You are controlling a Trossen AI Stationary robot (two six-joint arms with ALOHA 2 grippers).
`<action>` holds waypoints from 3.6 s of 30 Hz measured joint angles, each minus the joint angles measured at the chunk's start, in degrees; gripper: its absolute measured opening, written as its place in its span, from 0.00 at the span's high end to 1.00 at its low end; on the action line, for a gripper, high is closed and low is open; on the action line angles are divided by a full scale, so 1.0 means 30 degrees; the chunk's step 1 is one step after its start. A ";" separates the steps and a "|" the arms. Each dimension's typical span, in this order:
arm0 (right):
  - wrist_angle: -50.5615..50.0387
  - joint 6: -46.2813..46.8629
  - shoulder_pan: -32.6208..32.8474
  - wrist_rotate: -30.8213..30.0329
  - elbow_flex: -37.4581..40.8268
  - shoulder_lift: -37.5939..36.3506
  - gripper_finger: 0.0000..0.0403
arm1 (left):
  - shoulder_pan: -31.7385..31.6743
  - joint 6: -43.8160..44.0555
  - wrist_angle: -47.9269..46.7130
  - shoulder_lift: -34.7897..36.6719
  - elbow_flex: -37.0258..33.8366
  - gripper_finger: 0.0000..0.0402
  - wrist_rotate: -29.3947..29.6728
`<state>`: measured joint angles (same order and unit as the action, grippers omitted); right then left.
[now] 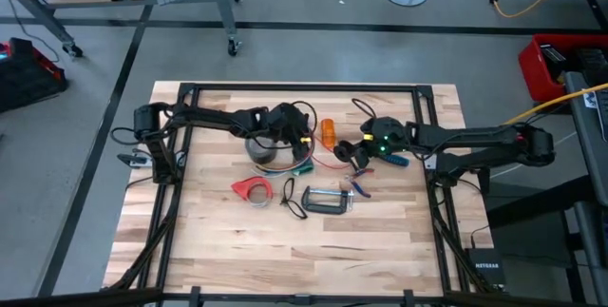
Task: Coil cords
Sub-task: Coil the red wire
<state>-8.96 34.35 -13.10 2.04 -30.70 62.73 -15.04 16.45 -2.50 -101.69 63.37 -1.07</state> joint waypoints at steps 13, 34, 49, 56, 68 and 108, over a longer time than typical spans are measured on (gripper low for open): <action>-0.0680 -0.0087 -0.0007 -0.0540 -0.0007 0.0388 0.99 | -0.1416 -0.0112 -0.0556 0.0000 0.0015 1.00 -0.9007; 0.0953 -0.1245 -0.0007 -0.3126 -0.0007 0.0535 0.99 | -0.2350 0.5506 0.4806 0.0012 0.0017 1.00 -0.5793; 0.3078 -0.1188 -0.0022 -0.3925 -0.3145 0.5461 0.99 | -0.2209 0.7023 0.8181 0.0036 0.0015 1.00 -0.3204; 0.2901 -0.0693 -0.0282 -0.6028 -0.4503 0.6282 0.99 | -0.1376 0.6856 0.8145 0.0036 0.0015 1.00 -0.3162; 0.4079 0.0441 -0.1881 -0.6494 -0.4526 0.6282 0.99 | 0.0217 0.4725 0.7909 0.0036 0.0015 1.00 -0.3153; 0.7309 -0.1994 -0.6691 0.5002 -0.4533 0.3803 0.99 | 0.1856 -0.5030 0.2471 0.0022 0.0015 0.89 -0.2364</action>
<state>12.97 28.37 -33.18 17.05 -44.30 74.14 -9.47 1.36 4.91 -101.62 63.42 -8.16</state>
